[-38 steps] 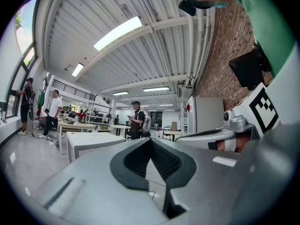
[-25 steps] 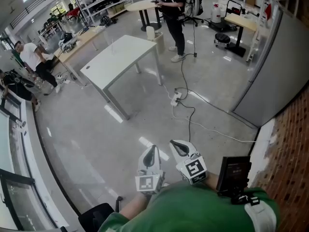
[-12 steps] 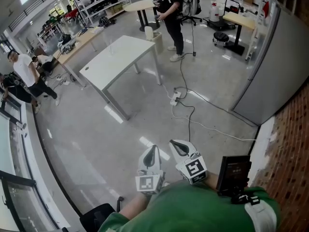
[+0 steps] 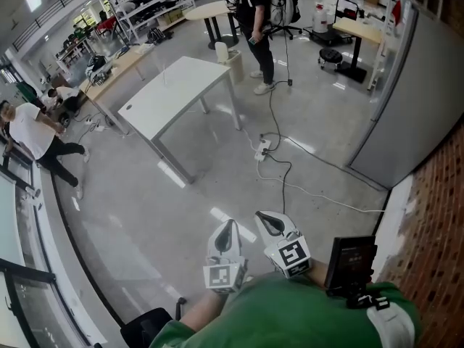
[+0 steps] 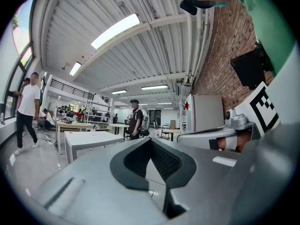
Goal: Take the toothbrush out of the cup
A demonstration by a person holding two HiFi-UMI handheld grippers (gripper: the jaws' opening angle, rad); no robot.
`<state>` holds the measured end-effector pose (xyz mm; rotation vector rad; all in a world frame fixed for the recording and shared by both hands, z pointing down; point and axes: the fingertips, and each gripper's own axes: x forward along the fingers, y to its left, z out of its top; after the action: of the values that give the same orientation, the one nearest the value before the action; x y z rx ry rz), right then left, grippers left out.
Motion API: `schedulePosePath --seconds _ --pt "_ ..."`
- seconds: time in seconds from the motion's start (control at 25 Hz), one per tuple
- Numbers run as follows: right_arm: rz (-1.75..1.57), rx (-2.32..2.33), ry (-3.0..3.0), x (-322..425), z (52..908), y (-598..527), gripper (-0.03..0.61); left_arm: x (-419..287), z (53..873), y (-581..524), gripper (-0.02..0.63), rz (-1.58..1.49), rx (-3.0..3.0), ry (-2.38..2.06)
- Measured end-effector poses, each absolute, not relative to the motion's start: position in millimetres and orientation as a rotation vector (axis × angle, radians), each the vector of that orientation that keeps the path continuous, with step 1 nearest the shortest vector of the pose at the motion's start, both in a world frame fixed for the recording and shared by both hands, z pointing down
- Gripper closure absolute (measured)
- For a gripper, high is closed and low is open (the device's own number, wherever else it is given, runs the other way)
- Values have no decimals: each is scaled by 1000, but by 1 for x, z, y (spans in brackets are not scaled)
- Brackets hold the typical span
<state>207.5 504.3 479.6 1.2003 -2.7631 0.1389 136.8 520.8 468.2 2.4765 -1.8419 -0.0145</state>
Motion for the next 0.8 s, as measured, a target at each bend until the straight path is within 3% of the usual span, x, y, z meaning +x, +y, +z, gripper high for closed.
schedulePosePath --seconds 0.36,0.8 --pt "143 1179 -2783 261 489 477 575 187 468 496 609 9 2453 -1888" --pt "155 1111 -2808 267 490 466 575 193 471 486 609 10 2401 -1959"
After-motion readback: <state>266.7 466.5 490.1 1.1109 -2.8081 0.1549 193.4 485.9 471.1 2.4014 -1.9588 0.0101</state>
